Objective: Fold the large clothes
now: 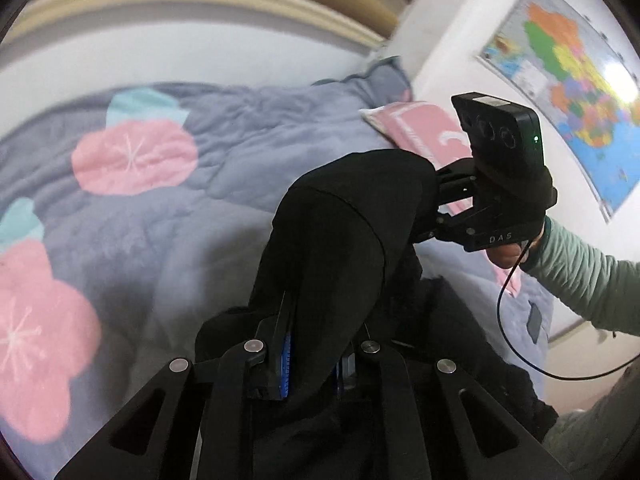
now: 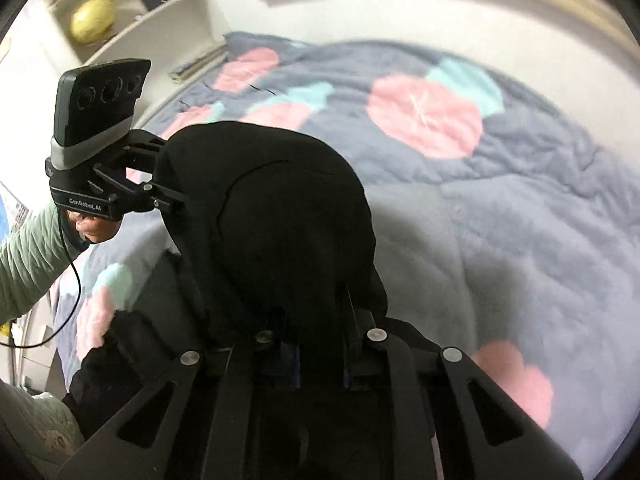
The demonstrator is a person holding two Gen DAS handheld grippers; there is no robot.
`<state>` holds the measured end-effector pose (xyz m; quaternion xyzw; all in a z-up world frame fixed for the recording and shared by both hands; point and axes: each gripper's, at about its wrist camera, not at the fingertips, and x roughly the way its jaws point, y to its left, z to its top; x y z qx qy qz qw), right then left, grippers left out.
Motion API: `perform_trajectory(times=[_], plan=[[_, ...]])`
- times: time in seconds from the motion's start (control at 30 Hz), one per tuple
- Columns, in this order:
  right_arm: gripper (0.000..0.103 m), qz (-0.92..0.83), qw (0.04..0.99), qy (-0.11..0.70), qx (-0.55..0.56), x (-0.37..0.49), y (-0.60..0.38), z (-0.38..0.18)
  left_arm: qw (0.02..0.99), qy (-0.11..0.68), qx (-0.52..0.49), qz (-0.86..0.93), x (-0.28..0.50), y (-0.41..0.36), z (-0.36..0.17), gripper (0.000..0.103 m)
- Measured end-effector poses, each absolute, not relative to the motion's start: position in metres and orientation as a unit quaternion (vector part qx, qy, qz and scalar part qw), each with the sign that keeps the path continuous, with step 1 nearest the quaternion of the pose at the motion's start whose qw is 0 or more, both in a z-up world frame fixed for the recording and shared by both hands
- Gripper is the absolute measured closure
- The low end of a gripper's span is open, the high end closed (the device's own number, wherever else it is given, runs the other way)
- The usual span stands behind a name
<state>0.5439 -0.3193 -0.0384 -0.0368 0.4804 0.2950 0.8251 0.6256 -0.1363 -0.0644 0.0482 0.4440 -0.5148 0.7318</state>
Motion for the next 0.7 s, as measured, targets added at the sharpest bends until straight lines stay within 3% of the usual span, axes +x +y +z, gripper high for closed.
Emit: perform_trajectory(times=[0.23,0.4,0.5,0.7], plan=[[0.087,0.278,0.844,0.450,-0.084,0.426,-0.297,0.005,0.742,0.416,0.069,-0.521,0.516,-0.108,-0.021,0.089],[0.087,0.254,0.851,0.447,-0.104,0.343,-0.279,0.000,0.743,0.420,0.079,-0.515,0.445,-0.097,-0.024,0.089],[0.086,0.228,0.852,0.459,-0.112,0.306,-0.270,-0.026,0.739,0.436,0.083,-0.507,0.407,-0.093,-0.043,0.088],[0.082,0.204,0.823,0.525,-0.076,0.261,-0.261,-0.102,0.700,0.539,0.058,-0.464,0.361,-0.085,-0.141,0.086]])
